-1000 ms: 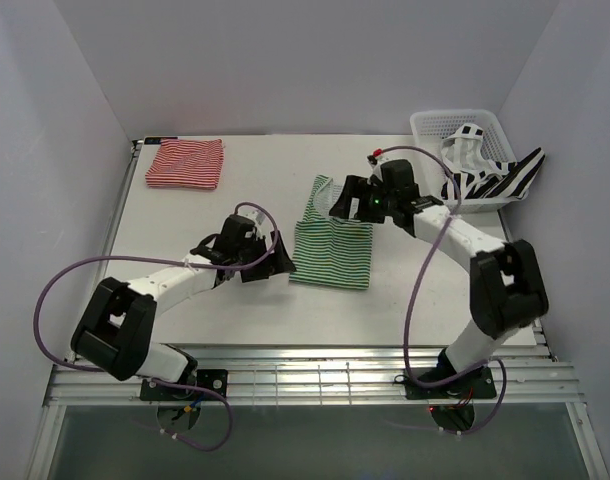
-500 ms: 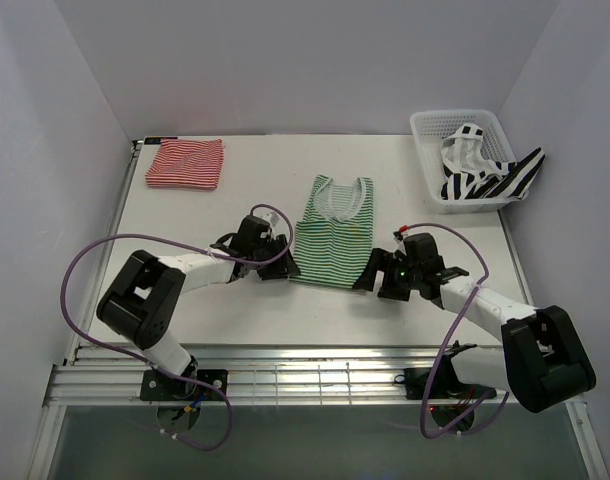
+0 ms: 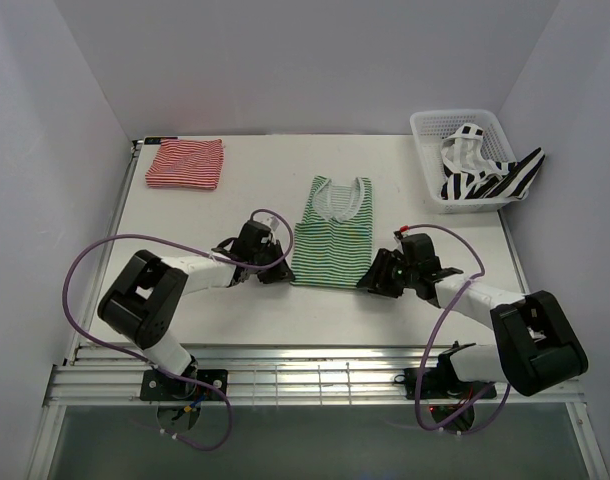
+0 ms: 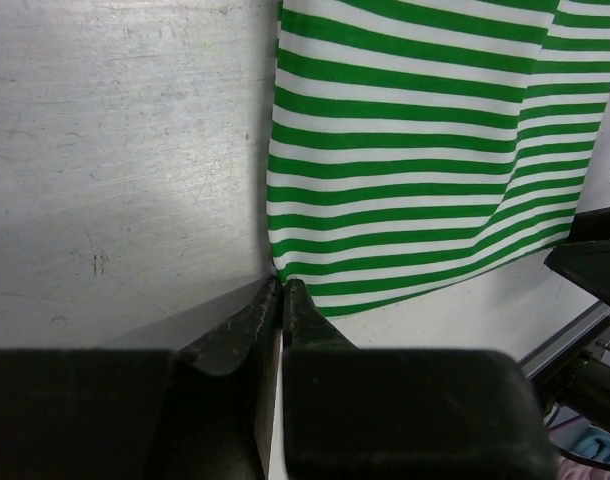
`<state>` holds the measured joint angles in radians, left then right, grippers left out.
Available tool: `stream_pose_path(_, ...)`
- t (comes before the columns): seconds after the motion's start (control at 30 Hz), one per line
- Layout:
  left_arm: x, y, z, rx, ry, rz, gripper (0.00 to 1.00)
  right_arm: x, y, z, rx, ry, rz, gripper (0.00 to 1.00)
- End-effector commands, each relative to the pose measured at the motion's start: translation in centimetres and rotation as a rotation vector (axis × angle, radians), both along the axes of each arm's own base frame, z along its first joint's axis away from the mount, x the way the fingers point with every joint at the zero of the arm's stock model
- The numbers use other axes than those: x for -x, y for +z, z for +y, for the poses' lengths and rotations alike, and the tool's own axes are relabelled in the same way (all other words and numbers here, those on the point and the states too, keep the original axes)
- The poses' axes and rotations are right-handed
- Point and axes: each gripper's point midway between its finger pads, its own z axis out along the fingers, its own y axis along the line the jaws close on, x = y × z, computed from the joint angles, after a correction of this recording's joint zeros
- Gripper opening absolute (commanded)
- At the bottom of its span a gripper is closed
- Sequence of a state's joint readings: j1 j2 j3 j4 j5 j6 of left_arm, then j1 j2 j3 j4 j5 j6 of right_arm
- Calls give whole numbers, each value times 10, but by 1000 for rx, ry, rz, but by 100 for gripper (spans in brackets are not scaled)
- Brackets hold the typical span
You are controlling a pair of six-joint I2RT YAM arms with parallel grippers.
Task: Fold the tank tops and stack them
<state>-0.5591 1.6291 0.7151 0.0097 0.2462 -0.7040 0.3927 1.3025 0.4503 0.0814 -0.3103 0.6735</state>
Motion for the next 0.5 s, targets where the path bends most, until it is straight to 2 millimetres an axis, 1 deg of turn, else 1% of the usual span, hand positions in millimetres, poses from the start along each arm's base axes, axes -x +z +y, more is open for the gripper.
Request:
stream_pose_path(0.0, 15, -13, 9, -51, -7, 47, 15, 7, -13, -11, 55, -33, 46, 47)
stream_pose_path(0.03, 15, -11, 8, -49, -9, 47, 12, 8, -13, -12, 58, -32, 43, 40)
stream_pose_path(0.07, 16, -10, 8, -45, -11, 48, 10, 8, -13, -12, 60, -31, 41, 21)
stream_pose_path(0.1, 19, -8, 8, -41, -16, 53, 6, 8, -10, -12, 56, -25, 31, 10)
stream_pose_path(0.13, 19, 0, 5, -26, -22, 43, 0, 8, -8, -12, 56, -22, 25, 8)
stream_pose_path(0.17, 20, 5, 3, -14, -31, 38, 0, 8, -6, -11, 53, -15, 17, 8)
stream_pose_path(0.2, 24, 11, 1, 0, -44, 41, 0, 9, 2, -9, 38, 1, 0, 8)
stream_pose_path(0.23, 24, 26, -3, 26, -55, 15, 0, 13, 5, -9, 39, 11, 13, 8)
stream_pose_path(0.27, 27, 34, -4, 38, -63, 11, 0, 15, 9, -9, 31, 19, 8, 8)
stream_pose_path(0.3, 32, 40, -3, 40, -67, 18, 0, 21, 18, -8, 17, 35, -2, 8)
stream_pose_path(0.33, 35, 47, -4, 46, -72, 14, 0, 25, 22, -8, 11, 42, -1, 8)
stream_pose_path(0.37, 38, 64, -3, 63, -75, -11, 0, 29, 28, -9, 4, 49, -5, 8)
stream_pose_path(0.4, 41, 70, -2, 71, -71, -12, 0, 34, 39, -7, -22, 64, -23, 8)
stream_pose_path(0.43, 44, 78, -3, 85, -77, -12, 0, 42, 42, -8, -25, 72, 1, 8)
stream_pose_path(0.47, 48, 91, -2, 98, -82, -17, 0, 46, 49, -7, -40, 76, 1, 8)
